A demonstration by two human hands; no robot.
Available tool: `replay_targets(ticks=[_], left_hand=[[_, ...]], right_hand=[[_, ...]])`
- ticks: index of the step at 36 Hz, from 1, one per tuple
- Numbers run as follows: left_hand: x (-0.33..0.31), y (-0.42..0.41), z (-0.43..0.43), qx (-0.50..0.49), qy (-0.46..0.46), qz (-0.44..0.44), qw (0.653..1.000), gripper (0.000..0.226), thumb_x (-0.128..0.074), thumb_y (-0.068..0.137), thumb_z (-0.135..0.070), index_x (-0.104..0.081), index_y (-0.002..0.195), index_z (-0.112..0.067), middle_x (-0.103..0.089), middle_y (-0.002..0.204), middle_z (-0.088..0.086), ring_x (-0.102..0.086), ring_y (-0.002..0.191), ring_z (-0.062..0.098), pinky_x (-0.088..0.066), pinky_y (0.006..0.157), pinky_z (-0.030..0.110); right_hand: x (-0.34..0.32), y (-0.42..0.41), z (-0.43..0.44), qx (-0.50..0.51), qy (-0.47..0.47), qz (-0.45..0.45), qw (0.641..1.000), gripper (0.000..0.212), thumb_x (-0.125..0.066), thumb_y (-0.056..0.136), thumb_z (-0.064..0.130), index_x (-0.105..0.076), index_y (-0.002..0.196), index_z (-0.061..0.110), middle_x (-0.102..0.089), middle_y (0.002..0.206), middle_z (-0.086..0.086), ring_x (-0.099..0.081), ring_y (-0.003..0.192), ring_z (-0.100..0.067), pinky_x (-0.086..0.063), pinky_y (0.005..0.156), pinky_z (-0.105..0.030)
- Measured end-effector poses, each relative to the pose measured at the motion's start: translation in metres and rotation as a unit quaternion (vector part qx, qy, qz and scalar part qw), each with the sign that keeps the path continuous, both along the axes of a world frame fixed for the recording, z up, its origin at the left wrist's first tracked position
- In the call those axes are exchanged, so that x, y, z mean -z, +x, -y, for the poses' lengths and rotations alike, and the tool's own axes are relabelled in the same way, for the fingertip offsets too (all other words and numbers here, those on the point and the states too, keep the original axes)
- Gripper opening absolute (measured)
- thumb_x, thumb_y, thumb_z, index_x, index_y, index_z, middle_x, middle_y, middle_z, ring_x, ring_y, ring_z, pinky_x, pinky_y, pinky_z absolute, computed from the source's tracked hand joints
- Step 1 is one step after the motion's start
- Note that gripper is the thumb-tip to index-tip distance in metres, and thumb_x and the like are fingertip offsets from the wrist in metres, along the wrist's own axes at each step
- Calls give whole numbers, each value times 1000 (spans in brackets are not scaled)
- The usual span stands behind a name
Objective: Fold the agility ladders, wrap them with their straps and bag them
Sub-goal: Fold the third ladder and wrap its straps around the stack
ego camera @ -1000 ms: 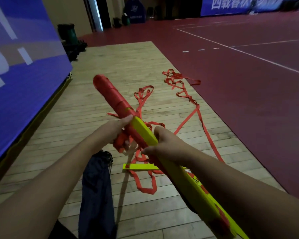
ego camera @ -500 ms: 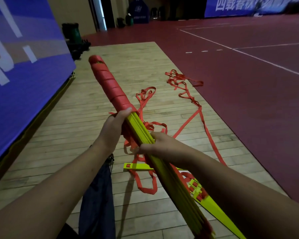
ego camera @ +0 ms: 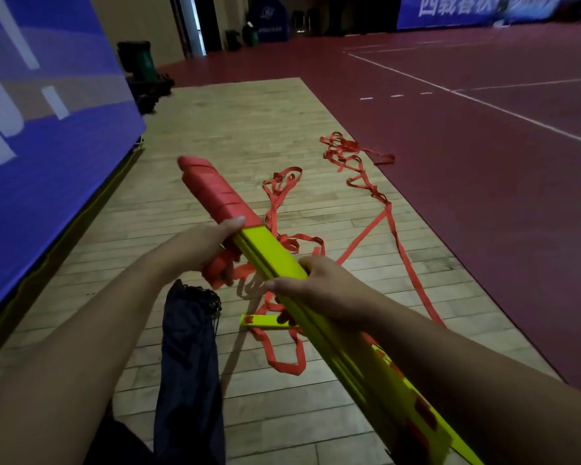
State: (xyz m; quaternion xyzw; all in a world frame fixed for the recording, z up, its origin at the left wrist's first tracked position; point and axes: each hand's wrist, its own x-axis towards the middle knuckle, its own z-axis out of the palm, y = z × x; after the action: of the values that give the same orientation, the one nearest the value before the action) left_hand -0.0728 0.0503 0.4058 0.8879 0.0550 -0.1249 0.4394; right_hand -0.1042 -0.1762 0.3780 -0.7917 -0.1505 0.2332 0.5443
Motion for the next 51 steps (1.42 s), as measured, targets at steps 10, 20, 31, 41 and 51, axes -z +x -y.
replay_targets(ticks=[10, 20, 31, 41, 51], left_hand=[[16, -3, 17, 44, -129, -43, 990, 78, -55, 68, -85, -65, 111, -21, -75, 109, 8, -73, 101, 25, -50, 102, 47], [20, -8, 27, -43, -259, 29, 964, 55, -69, 78, -61, -63, 93, -8, -60, 64, 3, -59, 53, 16, -50, 57, 29], [-3, -10, 13, 10, -439, 136, 888, 18, -54, 89, -34, -56, 82, -17, -62, 69, -1, -62, 67, 18, -55, 68, 31], [-5, -2, -5, 6, -432, 101, 896, 32, -44, 93, -40, -60, 98, -12, -66, 79, 2, -70, 75, 19, -59, 67, 34], [-8, -4, -18, 133, -216, -15, 967, 109, -41, 76, -88, -54, 132, 5, -64, 119, 32, -66, 108, 43, -53, 95, 55]], right_hand=[[8, 1, -14, 70, -27, 38, 996, 48, -84, 82, 29, -49, 112, 17, -68, 102, -7, -75, 73, -24, -63, 65, -35], [12, 0, -36, 151, -218, 262, 928, 47, -73, 90, 23, -37, 121, 20, -51, 91, 7, -55, 73, -10, -40, 54, -20], [-22, 11, -22, -5, 115, -120, 986, 47, -63, 93, 45, -61, 119, 6, -74, 77, -6, -70, 60, -11, -54, 55, -21], [-20, -2, -22, -30, 73, -60, 995, 57, -70, 85, 57, -67, 113, 7, -78, 97, -10, -74, 94, -35, -55, 96, -56], [-42, -7, -10, 37, 42, 96, 994, 24, -78, 88, 29, -66, 99, 11, -71, 65, 2, -68, 54, -7, -48, 48, -17]])
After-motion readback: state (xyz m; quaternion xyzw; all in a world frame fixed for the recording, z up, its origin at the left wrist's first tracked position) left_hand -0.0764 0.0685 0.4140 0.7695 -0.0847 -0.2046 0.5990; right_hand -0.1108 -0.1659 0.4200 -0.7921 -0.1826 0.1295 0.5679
